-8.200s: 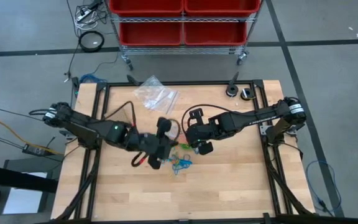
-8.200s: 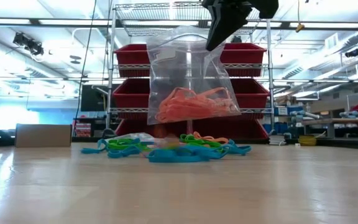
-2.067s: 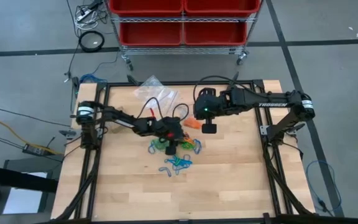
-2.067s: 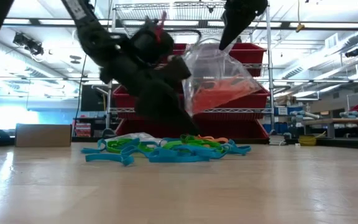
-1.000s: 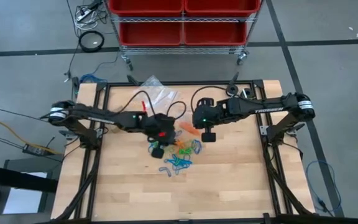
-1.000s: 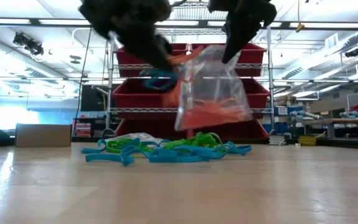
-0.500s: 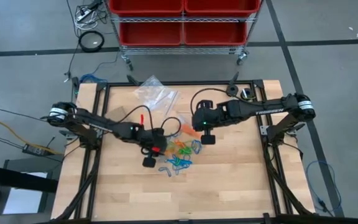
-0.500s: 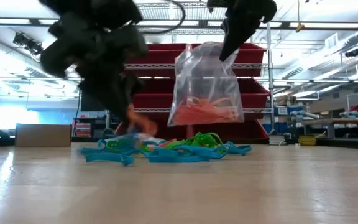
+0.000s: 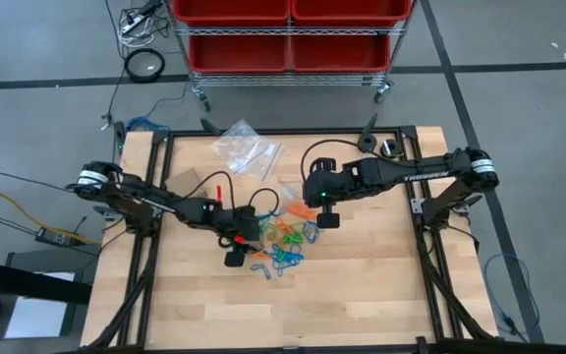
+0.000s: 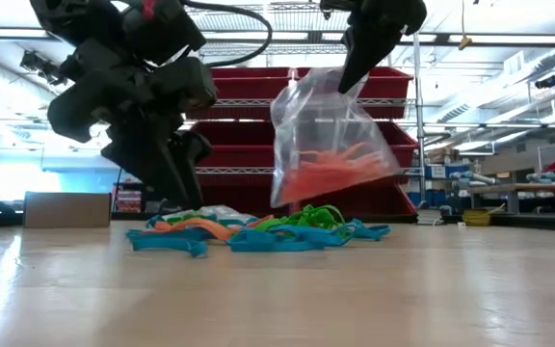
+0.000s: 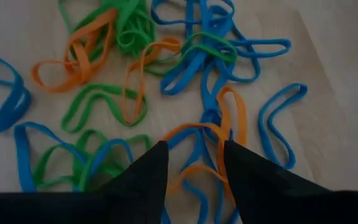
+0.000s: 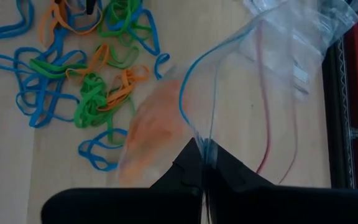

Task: Sort rubber bands
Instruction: Put the orange rubber band into the transparent zip bag

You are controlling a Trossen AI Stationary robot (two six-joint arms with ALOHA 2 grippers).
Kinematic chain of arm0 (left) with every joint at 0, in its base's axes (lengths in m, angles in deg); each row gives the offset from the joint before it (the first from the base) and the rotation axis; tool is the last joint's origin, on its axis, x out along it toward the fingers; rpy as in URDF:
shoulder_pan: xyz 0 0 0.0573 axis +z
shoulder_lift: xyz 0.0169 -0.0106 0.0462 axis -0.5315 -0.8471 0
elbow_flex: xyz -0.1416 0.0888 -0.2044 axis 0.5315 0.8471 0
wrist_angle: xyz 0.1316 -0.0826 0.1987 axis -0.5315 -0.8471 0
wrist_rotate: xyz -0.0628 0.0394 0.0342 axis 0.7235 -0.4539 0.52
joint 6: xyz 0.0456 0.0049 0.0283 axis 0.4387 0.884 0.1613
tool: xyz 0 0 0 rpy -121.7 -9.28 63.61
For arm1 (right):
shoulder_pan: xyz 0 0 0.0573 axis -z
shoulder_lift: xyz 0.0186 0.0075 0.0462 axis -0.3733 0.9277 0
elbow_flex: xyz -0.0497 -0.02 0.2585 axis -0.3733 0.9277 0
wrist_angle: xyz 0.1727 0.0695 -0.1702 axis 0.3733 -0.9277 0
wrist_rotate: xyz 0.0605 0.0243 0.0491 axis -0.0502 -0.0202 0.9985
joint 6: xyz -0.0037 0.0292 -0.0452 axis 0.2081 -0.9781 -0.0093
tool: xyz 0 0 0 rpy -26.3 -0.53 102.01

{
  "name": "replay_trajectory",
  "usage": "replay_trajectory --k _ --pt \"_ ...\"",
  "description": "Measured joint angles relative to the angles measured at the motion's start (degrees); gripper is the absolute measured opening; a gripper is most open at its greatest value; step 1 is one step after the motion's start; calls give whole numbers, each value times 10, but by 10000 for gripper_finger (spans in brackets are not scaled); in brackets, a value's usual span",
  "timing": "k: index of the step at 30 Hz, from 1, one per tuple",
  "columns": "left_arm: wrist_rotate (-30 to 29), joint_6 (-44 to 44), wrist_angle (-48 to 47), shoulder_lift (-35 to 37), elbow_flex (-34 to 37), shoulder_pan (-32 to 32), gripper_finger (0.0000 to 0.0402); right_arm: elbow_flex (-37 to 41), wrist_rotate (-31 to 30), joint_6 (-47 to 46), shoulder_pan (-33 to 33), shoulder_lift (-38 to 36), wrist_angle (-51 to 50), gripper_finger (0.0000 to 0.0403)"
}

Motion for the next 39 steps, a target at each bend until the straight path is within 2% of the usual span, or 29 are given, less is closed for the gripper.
replay_trajectory --k 4,10,18,22,27,28,39 --pt "33 0 14 0 0 -8 156 0 0 0 0 0 0 0" --pt "-11 -1 17 -3 0 -19 156 0 0 2 0 0 6 0" --pt "-8 -12 35 -52 0 -19 149 0 0 7 0 0 16 0" --pt "-11 -17 56 -71 -1 -19 118 0 0 7 0 0 16 0" --pt "-13 -8 66 -62 -8 -19 20 0 0 7 0 0 15 0" --pt "-13 -2 65 -58 -9 -19 12 0 0 8 0 0 15 0" --pt "-43 35 -45 -17 -84 -47 2 0 0 8 0 0 16 0"
